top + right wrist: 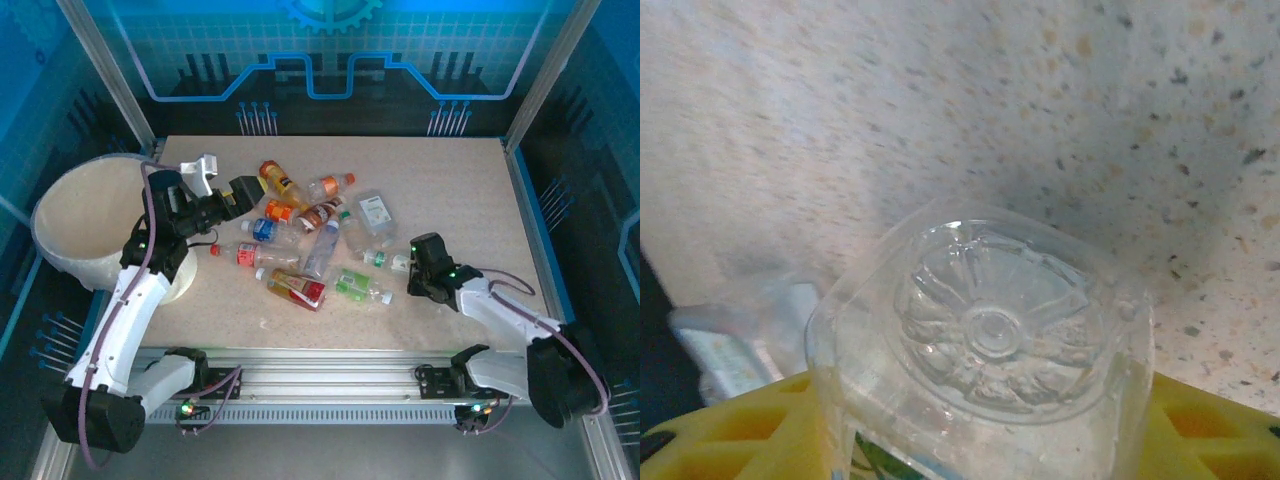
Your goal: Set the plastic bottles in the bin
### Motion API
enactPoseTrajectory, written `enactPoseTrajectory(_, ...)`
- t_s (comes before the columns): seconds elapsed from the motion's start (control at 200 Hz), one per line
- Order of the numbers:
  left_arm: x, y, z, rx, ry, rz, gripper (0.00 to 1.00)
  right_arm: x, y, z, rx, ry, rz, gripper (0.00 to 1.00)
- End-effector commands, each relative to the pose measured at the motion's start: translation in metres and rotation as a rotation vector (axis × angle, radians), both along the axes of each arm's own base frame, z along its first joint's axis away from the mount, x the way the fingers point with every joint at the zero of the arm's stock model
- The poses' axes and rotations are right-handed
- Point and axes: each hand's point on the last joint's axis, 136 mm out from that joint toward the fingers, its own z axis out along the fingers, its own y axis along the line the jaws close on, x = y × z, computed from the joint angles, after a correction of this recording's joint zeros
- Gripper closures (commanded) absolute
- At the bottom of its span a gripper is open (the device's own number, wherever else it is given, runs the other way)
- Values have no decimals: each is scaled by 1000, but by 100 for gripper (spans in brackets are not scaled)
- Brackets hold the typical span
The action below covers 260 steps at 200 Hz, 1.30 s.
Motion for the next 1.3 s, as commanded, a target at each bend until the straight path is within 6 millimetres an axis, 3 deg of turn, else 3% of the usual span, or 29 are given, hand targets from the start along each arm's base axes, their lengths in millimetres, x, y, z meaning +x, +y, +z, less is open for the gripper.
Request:
enactPoseTrajectory(0.0,3,-5,-1,-13,-13,-11,1,9,-21,42,-155,-132,-30,70)
enactPoseTrajectory(0.185,6,-18,-4,-41,-4,-52,1,15,-22,108,-452,-283,130,72)
enactPoseTrajectory(0.345,11,-29,-9,-48,-1,-65,1,26,-9,144,-586,-379,264,72)
enactPoseTrajectory(0.505,8,-55,-16,-43,15,-173,1,44,25,187,-718,-563,498,72)
enactPoseTrajectory(0.73,-10,-102,-7,13,-93,-403,1,53,77,237,-888,-778,842,72)
enactPoseTrajectory(0.865,-14,-120,-6,68,-135,-491,1,48,102,251,-877,-891,973,73)
enactPoseTrajectory(0.885,-14,-122,-6,70,-141,-509,1,46,106,266,-868,-936,976,73)
enactPoseTrajectory(0.96,-19,-129,-4,59,-164,-582,1,39,122,280,-825,-1024,1038,73)
enactPoseTrajectory(1.166,-40,-150,8,-1,-229,-779,1,20,159,302,-684,-1186,1190,72)
enactPoseTrajectory(1.296,-55,-160,17,-19,-282,-856,1,17,171,313,-620,-1238,1216,72)
